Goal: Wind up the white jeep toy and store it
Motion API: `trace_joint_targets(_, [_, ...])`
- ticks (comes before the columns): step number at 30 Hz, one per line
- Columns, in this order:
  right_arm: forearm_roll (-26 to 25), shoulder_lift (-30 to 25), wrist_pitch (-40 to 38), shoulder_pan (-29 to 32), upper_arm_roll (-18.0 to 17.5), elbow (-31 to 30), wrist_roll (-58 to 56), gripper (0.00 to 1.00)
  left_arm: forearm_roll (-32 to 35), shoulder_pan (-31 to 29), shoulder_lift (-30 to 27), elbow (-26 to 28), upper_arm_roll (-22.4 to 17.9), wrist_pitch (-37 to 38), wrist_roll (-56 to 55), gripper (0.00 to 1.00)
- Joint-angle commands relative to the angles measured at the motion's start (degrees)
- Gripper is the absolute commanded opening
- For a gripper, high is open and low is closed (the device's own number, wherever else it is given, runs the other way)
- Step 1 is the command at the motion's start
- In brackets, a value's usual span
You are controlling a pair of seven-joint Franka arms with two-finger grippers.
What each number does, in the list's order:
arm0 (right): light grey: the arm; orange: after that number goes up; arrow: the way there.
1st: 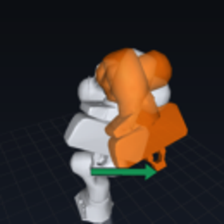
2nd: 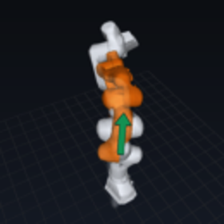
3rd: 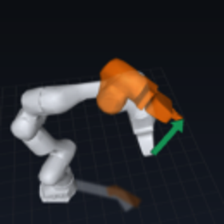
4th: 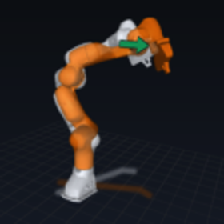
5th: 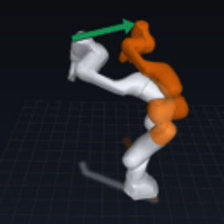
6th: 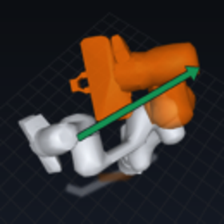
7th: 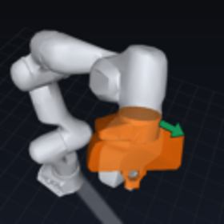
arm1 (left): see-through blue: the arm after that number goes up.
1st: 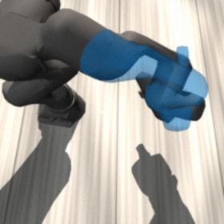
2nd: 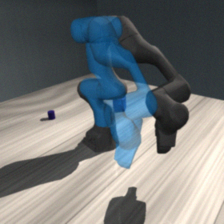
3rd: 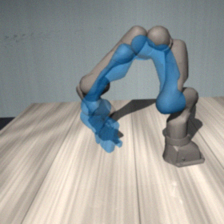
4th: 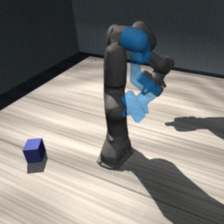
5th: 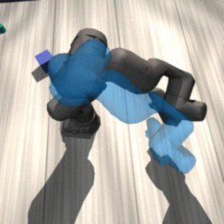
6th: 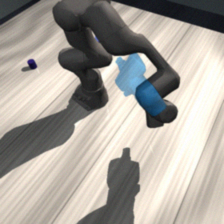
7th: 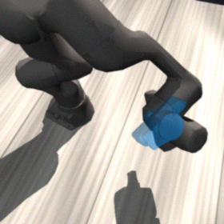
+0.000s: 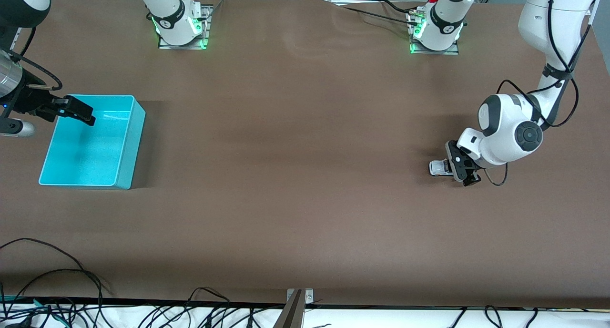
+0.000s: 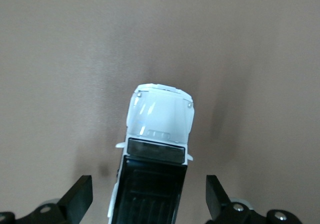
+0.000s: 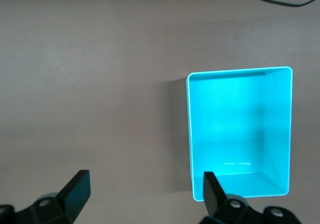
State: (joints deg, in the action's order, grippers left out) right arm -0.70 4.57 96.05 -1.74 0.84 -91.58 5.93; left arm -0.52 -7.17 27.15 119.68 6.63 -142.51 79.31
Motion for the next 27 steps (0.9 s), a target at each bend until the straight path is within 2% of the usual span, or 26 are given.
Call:
trace_joint_targets(1, [0.8, -0.6, 0.5, 0.3, 0.0, -0.7, 0.0, 1.0, -0.4, 0.0, -0.3, 0.6, 0.7, -1.3, 3.8, 0.92])
trace_joint_targets(8, [0.8, -0.6, 0.5, 0.3, -0.1, -0.7, 0.0, 1.0, -0.4, 0.0, -0.2, 0.5, 1.1, -1.7, 7.4, 0.58])
trace_joint_targets(14, [0.8, -0.6, 0.5, 0.3, 0.0, -0.7, 0.0, 1.0, -0.3, 0.0, 0.0, 0.6, 1.2, -1.7, 7.4, 0.15])
trace_joint_targets(15, [0.8, -0.6, 0.5, 0.3, 0.0, -0.7, 0.0, 1.0, -0.3, 0.0, 0.1, 0.6, 1.3, -1.7, 7.5, 0.11])
trace_joint_targets(27, [0.8, -0.6, 0.5, 0.3, 0.0, -0.7, 0.0, 1.0, -0.3, 0.0, 0.1, 0.4, 3.4, -1.7, 10.4, 0.09])
